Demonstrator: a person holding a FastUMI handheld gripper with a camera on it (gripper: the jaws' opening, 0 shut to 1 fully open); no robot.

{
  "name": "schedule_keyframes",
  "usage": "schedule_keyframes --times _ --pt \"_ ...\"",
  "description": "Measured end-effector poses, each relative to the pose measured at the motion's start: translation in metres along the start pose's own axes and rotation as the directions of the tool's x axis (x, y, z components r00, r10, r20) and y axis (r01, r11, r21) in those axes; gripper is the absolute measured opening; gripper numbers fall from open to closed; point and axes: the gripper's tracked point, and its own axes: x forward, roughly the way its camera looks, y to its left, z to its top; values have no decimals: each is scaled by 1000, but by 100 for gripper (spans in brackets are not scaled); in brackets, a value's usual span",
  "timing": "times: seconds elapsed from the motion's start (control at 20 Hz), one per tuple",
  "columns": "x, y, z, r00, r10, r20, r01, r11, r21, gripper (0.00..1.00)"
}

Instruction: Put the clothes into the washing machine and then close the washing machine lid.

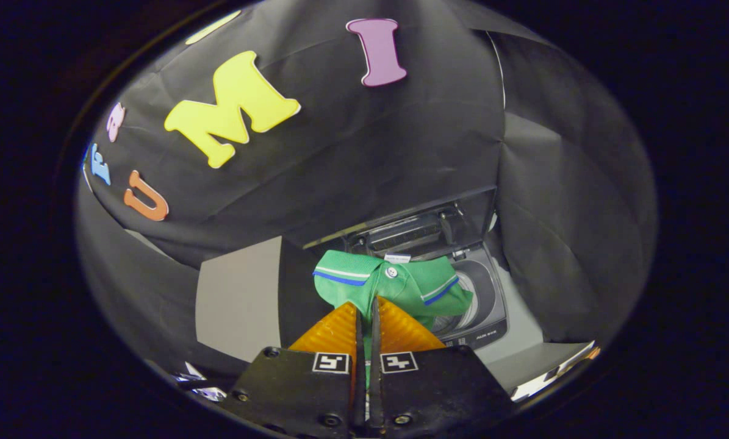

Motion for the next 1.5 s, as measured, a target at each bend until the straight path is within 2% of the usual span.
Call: schedule_keyframes --times 0.8,0.85,1.15,1.35,1.5 --pt "122 -62 -34 988 -73 -135 67 996 -53 6" --pt "117 -64 -58 987 -74 -144 67 996 -57 6" --pt "156 -88 -75 979 -130 -158 112 987 -117 6" --pt "161 -93 -86 971 -169 -171 142 977 -156 7" --pt "165 -83 -83 986 -113 -119 94 983 -158 8"
